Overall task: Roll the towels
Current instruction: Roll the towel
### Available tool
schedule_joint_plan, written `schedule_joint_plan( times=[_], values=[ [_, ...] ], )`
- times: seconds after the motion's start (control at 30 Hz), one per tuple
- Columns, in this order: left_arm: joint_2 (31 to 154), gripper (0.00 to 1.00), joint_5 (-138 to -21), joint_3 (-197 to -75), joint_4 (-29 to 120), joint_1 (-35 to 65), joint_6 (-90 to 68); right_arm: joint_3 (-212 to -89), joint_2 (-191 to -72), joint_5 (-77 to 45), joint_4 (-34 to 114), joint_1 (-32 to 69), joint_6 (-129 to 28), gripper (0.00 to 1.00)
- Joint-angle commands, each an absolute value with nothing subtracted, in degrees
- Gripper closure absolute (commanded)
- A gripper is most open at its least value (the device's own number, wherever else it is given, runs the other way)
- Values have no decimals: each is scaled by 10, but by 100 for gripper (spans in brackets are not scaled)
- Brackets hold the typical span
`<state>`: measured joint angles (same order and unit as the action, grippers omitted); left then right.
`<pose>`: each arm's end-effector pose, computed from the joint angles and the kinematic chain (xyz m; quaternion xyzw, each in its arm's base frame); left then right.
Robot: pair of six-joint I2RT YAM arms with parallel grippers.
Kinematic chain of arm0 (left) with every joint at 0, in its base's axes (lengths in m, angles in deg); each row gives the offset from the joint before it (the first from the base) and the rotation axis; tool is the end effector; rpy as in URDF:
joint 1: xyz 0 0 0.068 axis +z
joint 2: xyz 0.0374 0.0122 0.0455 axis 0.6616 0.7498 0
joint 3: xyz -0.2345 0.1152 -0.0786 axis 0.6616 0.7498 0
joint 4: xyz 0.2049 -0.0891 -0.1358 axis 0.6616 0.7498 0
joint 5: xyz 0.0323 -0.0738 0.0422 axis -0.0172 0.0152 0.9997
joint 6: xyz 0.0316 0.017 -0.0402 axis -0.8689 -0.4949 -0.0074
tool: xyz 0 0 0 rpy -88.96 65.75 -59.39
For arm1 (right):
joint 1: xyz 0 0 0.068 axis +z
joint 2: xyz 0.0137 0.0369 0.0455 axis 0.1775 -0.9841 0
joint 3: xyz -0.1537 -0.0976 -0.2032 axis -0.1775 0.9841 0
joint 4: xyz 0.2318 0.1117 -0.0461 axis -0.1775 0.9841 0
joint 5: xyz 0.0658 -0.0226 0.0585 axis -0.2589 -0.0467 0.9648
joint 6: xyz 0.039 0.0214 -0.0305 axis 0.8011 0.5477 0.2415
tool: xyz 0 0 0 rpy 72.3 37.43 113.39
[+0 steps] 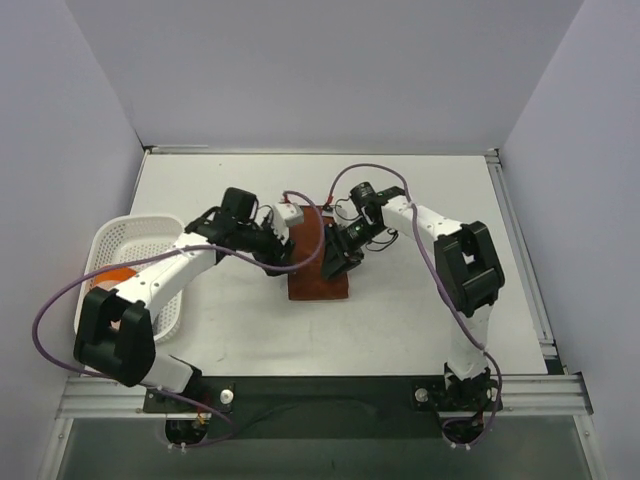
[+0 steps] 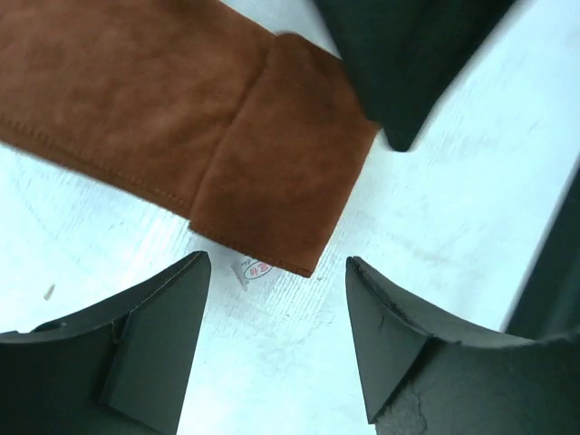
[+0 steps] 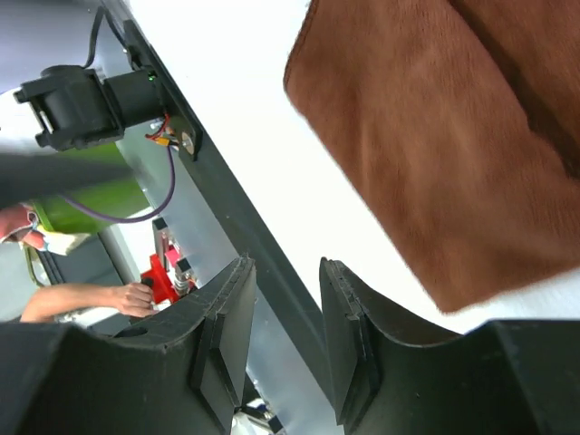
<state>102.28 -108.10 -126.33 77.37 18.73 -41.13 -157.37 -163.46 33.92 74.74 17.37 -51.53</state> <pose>0.2771 -0.1392 0.2585 0.4096 0.8043 -0.3122 0.2965 0.3441 0.2136 0.1992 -0.2613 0.8232 0.5022 0.0428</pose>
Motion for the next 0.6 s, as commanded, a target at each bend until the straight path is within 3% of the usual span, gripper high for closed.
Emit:
schedule_joint_plan(
  times=[0.0, 0.1, 0.57],
  values=[
    [978, 28, -892, -1196, 745, 74, -530, -1605, -1689, 332, 772, 188, -516, 65],
    [956, 23, -784, -1144, 680, -8, -572, -1615, -1732, 329, 769, 190, -513, 66],
    [1020, 21, -745, -1088, 563, -111, -731, -1607, -1811, 330, 763, 187, -513, 69]
  ],
)
